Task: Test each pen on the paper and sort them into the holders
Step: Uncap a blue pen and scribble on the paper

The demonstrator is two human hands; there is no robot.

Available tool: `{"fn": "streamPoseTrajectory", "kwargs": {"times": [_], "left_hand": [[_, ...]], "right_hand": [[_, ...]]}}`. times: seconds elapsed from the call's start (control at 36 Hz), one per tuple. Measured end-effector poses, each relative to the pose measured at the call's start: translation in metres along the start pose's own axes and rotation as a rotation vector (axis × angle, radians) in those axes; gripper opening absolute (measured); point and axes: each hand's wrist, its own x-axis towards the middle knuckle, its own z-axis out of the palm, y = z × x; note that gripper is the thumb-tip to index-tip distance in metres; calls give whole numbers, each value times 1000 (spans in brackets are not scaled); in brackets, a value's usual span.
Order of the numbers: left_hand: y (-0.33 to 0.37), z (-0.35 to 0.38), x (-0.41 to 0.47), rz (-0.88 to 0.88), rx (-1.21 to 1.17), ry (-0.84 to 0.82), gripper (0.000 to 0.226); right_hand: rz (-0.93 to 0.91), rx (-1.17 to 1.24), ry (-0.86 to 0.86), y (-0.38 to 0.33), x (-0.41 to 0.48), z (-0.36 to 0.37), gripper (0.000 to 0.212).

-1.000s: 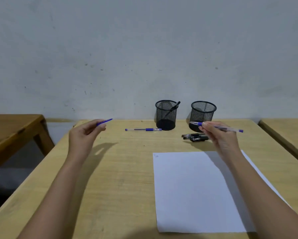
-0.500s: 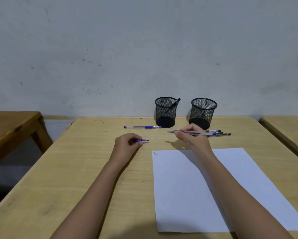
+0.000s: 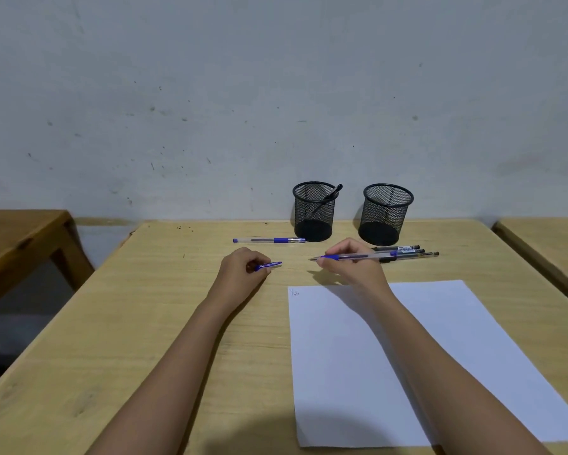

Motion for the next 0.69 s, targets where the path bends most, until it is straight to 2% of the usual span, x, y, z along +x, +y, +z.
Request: {"fn": "streamPoseTrajectory", "kwargs": {"times": [0.39, 0.47, 0.58, 0.69], "left_hand": [[13, -11, -36, 49, 59, -45, 40], [15, -11, -55, 68, 73, -146, 51], [16, -5, -72, 107, 282, -385, 70], [15, 0, -75, 144, 430, -430, 71]], "right_hand": [[-13, -21, -45, -5, -12, 16, 18], [-26, -11, -57, -2, -17, 21, 18], [-67, -67, -93, 3, -21, 28, 18], [-108, -148, -115, 6, -19, 31, 19]]}}
